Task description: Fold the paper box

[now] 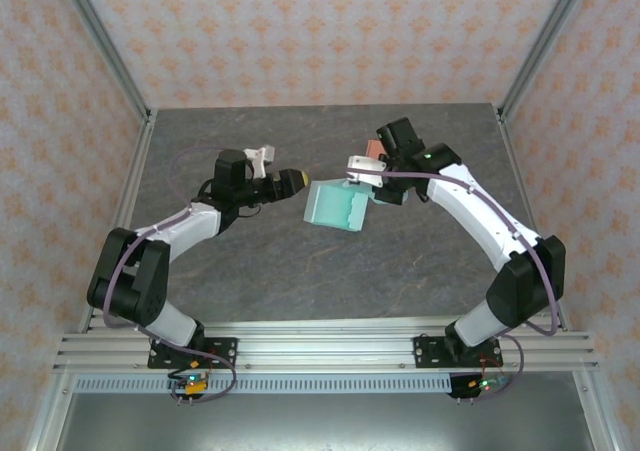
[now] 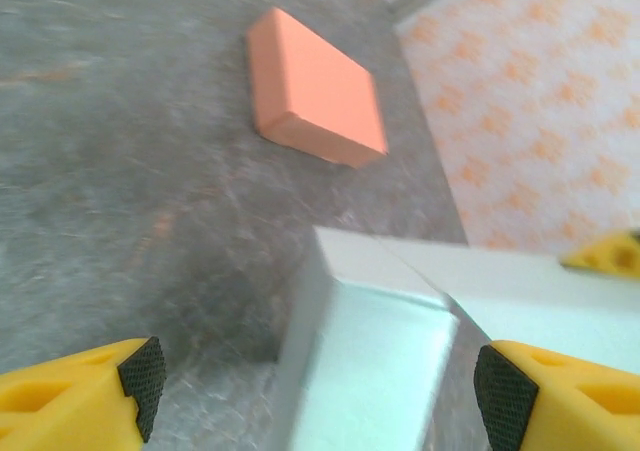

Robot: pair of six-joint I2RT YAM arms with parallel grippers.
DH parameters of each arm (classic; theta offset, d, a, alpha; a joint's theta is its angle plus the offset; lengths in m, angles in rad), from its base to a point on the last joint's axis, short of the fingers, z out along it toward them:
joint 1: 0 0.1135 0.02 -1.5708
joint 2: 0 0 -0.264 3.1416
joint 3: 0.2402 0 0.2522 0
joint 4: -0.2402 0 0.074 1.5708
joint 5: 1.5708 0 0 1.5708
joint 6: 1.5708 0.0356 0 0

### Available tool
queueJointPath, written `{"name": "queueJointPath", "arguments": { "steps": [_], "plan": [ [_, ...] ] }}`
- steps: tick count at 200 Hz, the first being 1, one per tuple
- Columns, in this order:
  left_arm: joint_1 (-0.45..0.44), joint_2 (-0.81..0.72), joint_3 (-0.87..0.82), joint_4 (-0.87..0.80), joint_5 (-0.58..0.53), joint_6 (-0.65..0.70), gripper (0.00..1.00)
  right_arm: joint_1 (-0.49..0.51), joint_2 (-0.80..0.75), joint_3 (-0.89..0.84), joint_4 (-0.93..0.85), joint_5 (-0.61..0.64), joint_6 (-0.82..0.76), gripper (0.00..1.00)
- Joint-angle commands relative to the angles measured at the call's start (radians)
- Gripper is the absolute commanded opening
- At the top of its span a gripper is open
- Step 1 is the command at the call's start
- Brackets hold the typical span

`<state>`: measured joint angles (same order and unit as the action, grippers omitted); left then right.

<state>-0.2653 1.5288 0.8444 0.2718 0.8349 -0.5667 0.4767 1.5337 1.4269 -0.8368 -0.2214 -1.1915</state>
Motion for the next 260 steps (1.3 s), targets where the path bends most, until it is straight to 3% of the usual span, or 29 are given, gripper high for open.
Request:
{"name": "queueJointPath", "arguments": {
  "steps": [1,70,78,103,121,137,162,189,208,228,260],
  "plan": [
    [-0.063,-0.019,0.035,-0.135,0.138,0.207,0.84,-0.006,-0.019,-0.013,0.048,-0.104,-0.062,0.0],
    [-0.1,-0.011,0.06,-0.212,0.022,0.326,0.81,-0.024,0.006,0.009,0.029,-0.18,-0.06,0.0],
    [-0.1,-0.014,0.052,-0.204,0.016,0.329,0.77,-0.026,0.009,0.009,0.031,-0.182,-0.059,0.0],
    [-0.1,-0.021,0.043,-0.174,0.016,0.311,0.49,-0.027,0.024,0.008,0.041,-0.185,-0.048,0.0],
    [-0.1,-0.022,0.043,-0.162,0.017,0.293,0.38,-0.025,0.036,0.023,0.045,-0.18,-0.012,0.01],
    [-0.098,-0.022,0.064,-0.18,-0.01,0.26,0.33,-0.028,0.012,-0.003,0.148,-0.174,0.131,0.14],
    [-0.096,-0.026,0.079,-0.148,-0.068,0.162,0.31,-0.091,-0.116,-0.126,0.329,-0.306,0.342,0.55],
    [-0.068,-0.004,0.112,-0.133,-0.134,0.004,0.31,-0.184,-0.297,-0.331,0.638,-0.338,0.71,0.73],
    [-0.035,0.021,0.112,-0.045,-0.135,-0.138,0.31,-0.226,-0.408,-0.463,0.78,-0.327,0.919,0.75],
    [-0.017,0.05,0.159,-0.071,-0.127,-0.197,0.31,-0.253,-0.439,-0.551,0.839,-0.359,1.152,0.74],
    [-0.014,0.063,0.184,-0.05,-0.086,-0.25,0.32,-0.247,-0.375,-0.7,1.07,-0.423,1.42,0.63]
  ]
}}
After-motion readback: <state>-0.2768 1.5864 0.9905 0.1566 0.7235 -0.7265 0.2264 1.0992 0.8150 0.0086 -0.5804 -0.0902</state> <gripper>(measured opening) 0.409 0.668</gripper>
